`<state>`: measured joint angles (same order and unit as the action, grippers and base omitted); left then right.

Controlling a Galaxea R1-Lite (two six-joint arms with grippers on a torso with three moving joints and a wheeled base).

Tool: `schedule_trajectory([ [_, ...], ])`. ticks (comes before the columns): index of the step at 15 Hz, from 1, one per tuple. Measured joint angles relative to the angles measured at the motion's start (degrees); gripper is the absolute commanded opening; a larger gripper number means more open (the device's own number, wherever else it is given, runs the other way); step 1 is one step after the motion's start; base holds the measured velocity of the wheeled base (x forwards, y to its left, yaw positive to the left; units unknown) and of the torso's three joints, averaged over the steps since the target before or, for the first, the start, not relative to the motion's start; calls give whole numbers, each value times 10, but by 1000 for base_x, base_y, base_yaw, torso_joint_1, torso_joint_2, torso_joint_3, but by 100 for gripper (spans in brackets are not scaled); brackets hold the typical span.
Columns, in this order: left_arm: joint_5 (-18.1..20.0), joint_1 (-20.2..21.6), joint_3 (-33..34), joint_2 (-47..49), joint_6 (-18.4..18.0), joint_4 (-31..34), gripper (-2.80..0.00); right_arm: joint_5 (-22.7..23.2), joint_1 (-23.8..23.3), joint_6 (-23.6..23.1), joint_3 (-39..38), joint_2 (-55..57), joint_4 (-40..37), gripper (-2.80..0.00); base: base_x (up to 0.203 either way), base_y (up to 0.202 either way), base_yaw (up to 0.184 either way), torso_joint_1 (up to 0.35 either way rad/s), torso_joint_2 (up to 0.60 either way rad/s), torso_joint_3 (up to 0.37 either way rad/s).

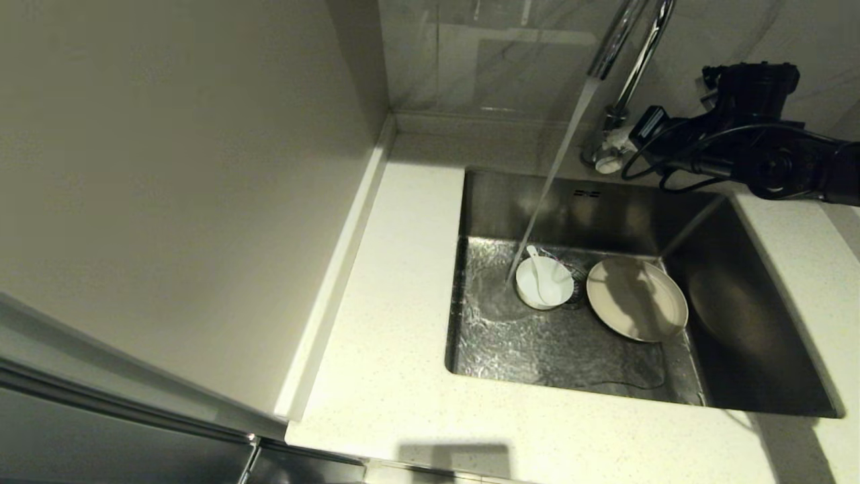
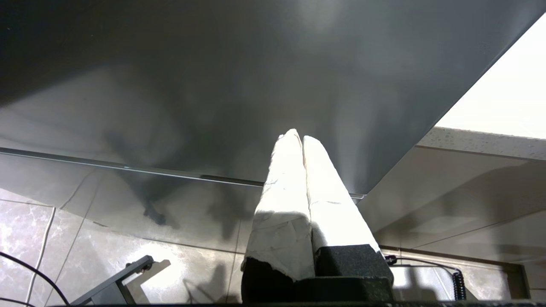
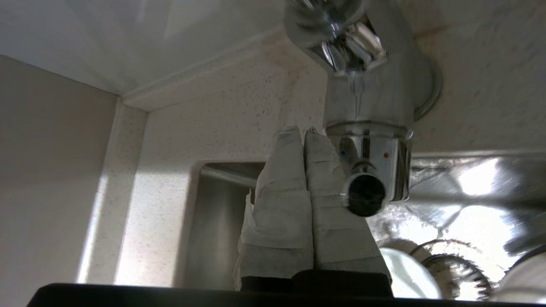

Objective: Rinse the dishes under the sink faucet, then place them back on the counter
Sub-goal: Turn off the faucet

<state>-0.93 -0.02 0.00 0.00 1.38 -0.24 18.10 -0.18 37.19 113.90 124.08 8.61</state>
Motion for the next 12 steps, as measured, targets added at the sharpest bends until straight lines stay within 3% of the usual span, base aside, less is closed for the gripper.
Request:
schedule_trajectory([
  [6, 0, 0, 0, 0, 0, 0, -280, 66, 0, 62, 0, 6, 76, -280, 0, 0, 0, 0, 0, 0],
  [12, 0, 0, 0, 0, 0, 0, -280, 129, 0, 158, 0, 13, 170, -280, 0, 0, 0, 0, 0, 0],
])
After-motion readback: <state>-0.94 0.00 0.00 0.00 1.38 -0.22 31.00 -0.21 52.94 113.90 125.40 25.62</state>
